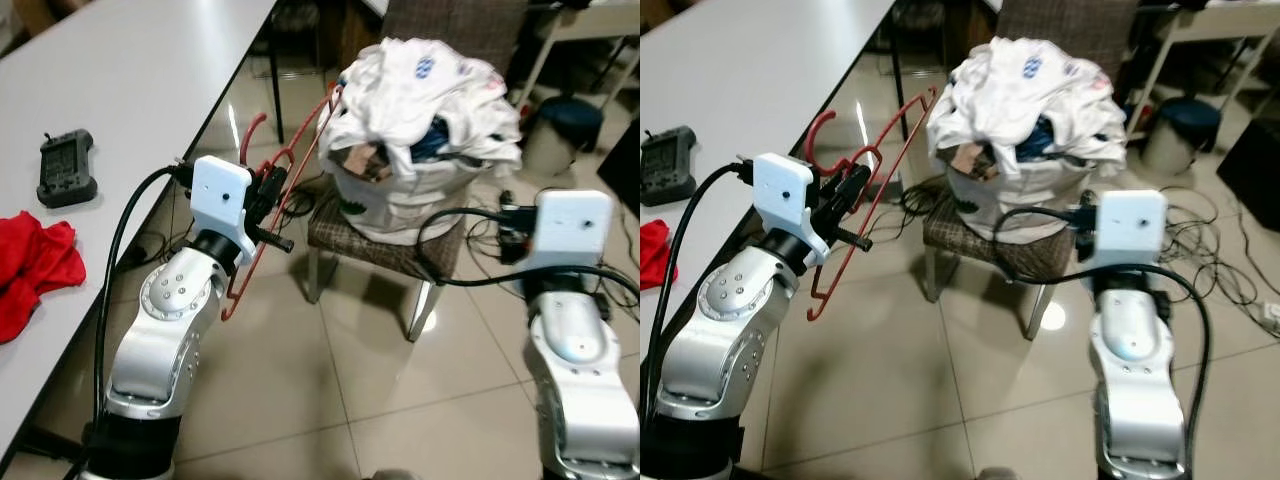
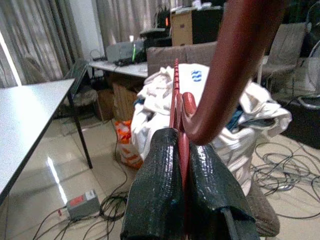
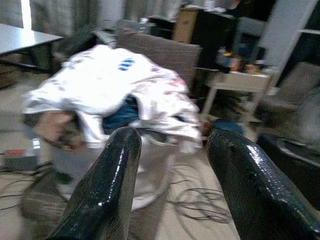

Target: Hang hanger

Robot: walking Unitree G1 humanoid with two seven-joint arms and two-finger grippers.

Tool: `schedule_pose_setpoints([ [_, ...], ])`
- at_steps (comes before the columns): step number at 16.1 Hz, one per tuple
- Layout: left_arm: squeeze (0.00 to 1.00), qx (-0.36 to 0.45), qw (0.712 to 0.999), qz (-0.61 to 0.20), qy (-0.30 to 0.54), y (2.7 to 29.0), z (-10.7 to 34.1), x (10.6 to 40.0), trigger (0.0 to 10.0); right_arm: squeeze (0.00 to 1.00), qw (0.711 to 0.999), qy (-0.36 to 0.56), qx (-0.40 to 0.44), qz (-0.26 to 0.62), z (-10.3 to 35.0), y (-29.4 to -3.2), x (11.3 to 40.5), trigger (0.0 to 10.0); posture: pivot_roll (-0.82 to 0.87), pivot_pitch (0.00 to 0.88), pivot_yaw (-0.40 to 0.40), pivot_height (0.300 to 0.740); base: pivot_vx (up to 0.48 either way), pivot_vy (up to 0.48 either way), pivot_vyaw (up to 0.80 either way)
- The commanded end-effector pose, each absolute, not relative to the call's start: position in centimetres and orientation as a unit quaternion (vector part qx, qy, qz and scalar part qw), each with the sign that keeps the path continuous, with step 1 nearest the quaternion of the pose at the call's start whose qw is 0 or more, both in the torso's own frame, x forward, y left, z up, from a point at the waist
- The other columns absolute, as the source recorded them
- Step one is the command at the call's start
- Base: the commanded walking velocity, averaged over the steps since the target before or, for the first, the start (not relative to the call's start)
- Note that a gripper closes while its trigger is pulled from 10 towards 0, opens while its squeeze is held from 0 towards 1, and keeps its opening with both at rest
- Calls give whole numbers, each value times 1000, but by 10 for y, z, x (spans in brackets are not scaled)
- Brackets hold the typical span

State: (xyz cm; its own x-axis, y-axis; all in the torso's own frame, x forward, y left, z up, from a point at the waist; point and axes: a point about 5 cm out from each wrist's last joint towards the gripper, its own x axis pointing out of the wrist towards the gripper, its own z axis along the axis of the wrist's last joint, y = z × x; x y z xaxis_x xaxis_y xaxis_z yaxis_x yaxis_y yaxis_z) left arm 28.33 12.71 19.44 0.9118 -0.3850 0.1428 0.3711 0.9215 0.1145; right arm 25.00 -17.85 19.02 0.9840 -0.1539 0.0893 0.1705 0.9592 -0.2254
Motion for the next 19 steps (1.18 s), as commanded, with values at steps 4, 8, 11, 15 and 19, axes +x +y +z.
schedule_pose_setpoints([
  [4, 0, 39, 974, -210, -81, 119, 196, 281, 10000, 0, 994, -37, -83, -54, 192, -172, 252, 10000, -113, 77, 48, 740, 337, 0, -100],
  [8, 0, 40, 973, -216, -77, 117, 195, 280, 10000, 0, 996, -31, -70, -48, 190, -172, 250, 10000, -112, 79, 55, 740, 338, 0, -800],
  [11, 0, 40, 972, -218, -77, 117, 195, 280, 10000, 0, 996, -31, -68, -53, 189, -174, 248, 10000, -118, 74, 62, 740, 336, 0, -800],
  [15, 0, 43, 971, -222, -75, 116, 194, 282, 10000, 0, 995, -46, -85, -29, 192, -171, 245, 10000, -127, 64, 69, 740, 338, 0, -200],
  [19, 0, 43, 972, -220, -75, 116, 193, 283, 10000, 0, 995, -52, -87, 4, 193, -166, 243, 10000, -134, 54, 65, 740, 337, 0, 0],
])
